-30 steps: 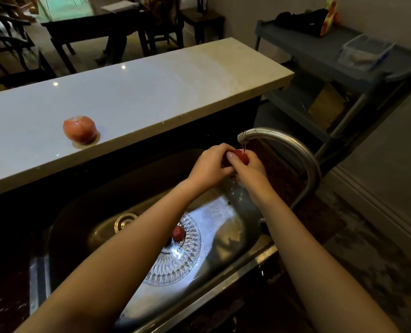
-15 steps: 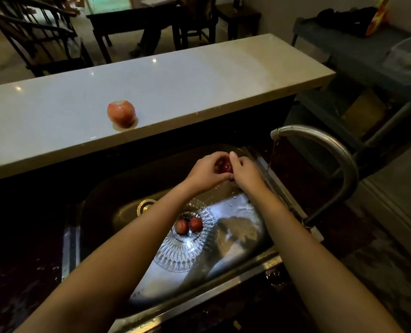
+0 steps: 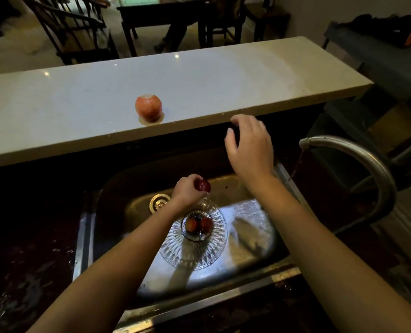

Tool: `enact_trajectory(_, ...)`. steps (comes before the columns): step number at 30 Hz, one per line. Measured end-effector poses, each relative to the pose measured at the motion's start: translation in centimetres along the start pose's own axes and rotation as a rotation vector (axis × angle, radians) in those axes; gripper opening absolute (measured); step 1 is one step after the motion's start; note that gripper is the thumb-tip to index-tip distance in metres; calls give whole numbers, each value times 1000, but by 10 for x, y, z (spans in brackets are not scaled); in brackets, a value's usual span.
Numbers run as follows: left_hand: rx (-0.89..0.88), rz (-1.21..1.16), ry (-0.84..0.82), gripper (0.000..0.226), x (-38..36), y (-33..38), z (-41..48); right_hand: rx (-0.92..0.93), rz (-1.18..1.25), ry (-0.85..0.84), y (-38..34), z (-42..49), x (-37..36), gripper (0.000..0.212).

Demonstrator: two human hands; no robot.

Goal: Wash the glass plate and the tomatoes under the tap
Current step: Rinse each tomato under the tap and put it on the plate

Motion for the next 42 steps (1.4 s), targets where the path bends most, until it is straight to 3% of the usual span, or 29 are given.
enact_trajectory(2,41,15,19,52,2,-16,1,123,-40,-58,-15,15,-8,37)
enact_trajectory(5,50,118,1,57,-1,-38,-1,259,-150,-386,-21,26,-42,64)
enact_trajectory(7,75,163,-29,57,-6,-56,-5,318,-210,-504,-20,25,-62,76)
enact_trajectory(16,240,189,-104,41,-53,-123,-34,380,-250,-478,-13,23,-80,95)
enact_trajectory(23,277,199,-155,39,-83,-141,-42,394,-286,-474,-12,23,-84,97)
enact_trajectory(34,248,196,-229,56,-86,-134,-39,405,-278,-471,-12,21,-84,95)
enact_trajectory(42,73,291,-279,58,-12,-81,-19,396,-278,-475,-12,20,-84,94)
Point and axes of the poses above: each hand's wrist, its own z-axis towards the middle knuckle, its own x-axis out of the back of the hand, y = z × x, the point moved 4 cm from there along z, towards the middle knuckle, and after that the axes turned 11 degrees about y, right-handed, at the moved point
